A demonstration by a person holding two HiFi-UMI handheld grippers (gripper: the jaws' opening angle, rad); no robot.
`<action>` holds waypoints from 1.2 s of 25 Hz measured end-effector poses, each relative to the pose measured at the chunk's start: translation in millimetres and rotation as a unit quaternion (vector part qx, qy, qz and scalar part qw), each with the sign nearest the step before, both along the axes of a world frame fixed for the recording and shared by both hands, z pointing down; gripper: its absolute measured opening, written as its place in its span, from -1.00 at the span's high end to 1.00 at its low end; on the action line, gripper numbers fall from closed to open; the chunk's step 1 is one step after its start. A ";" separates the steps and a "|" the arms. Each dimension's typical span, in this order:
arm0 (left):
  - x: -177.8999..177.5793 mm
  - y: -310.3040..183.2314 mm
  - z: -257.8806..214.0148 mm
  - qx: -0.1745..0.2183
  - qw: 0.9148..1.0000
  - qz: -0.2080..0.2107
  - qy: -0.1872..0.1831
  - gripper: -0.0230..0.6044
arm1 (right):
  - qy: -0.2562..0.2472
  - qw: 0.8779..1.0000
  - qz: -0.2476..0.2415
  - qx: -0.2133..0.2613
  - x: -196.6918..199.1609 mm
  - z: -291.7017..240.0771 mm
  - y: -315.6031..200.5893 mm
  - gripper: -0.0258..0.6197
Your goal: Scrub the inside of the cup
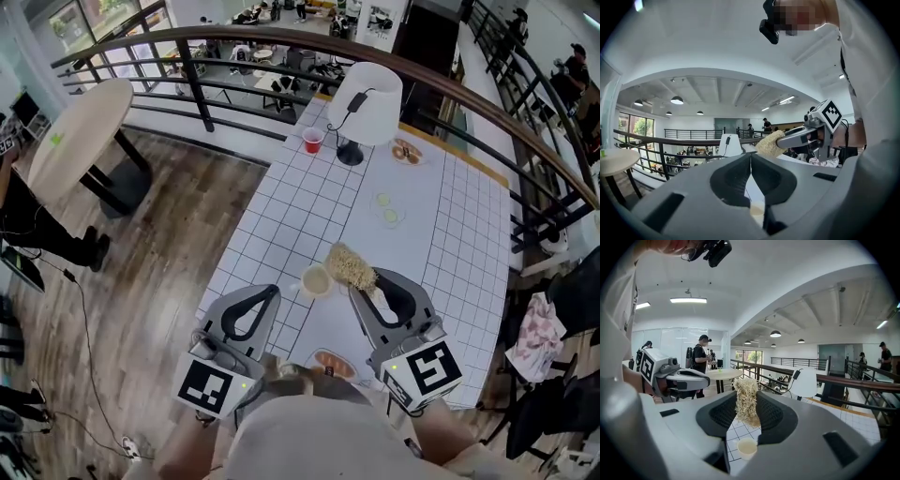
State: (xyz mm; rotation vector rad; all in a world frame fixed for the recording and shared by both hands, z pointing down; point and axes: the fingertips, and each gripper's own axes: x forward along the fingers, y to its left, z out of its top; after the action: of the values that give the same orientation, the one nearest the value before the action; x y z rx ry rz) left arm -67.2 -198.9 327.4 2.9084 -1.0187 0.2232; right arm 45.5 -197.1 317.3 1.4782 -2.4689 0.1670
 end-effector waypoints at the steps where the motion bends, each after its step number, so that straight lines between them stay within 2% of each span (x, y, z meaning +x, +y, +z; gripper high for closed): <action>1: 1.5 -2.8 5.1 -0.004 1.000 0.002 -0.010 0.88 | 0.000 1.000 -0.002 -0.004 0.7 2.7 -3.3 0.57; 4: 6.9 -8.8 22.5 -0.011 0.999 0.014 -0.041 0.88 | -0.008 1.000 -0.007 -0.017 1.8 10.9 -12.5 0.57; 9: 11.9 -20.7 45.7 -0.030 0.998 0.025 -0.054 0.88 | -0.015 0.999 -0.006 -0.038 5.9 27.5 -27.4 0.57; 12: 16.9 -30.5 65.1 -0.010 0.994 0.040 -0.100 0.84 | -0.015 0.999 -0.001 -0.051 9.0 42.2 -35.5 0.57; 14: 21.5 -36.0 79.6 -0.012 0.991 0.049 -0.121 0.82 | -0.007 0.998 -0.005 -0.058 8.6 54.5 -41.0 0.57; 19: 31.4 -39.3 123.0 -0.048 0.985 0.076 -0.149 0.62 | 0.015 0.996 -0.021 -0.084 4.6 88.9 -48.5 0.57; 23: 37.1 -48.9 161.5 -0.082 0.983 0.078 -0.148 0.59 | 0.020 0.993 -0.031 -0.111 4.5 119.3 -54.9 0.57; 27: 43.3 -45.1 204.2 -0.122 0.974 0.098 -0.166 0.55 | 0.024 0.989 -0.038 -0.143 4.0 148.8 -56.0 0.57; 30: 45.9 -39.0 238.5 -0.138 0.965 0.121 -0.188 0.54 | 0.026 0.986 -0.042 -0.160 4.3 167.9 -58.8 0.57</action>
State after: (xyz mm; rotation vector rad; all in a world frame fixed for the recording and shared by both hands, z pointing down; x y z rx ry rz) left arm -21.4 -238.0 565.9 2.7776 -0.5935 0.8817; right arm 49.7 -255.9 485.2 1.2267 -2.3231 0.4787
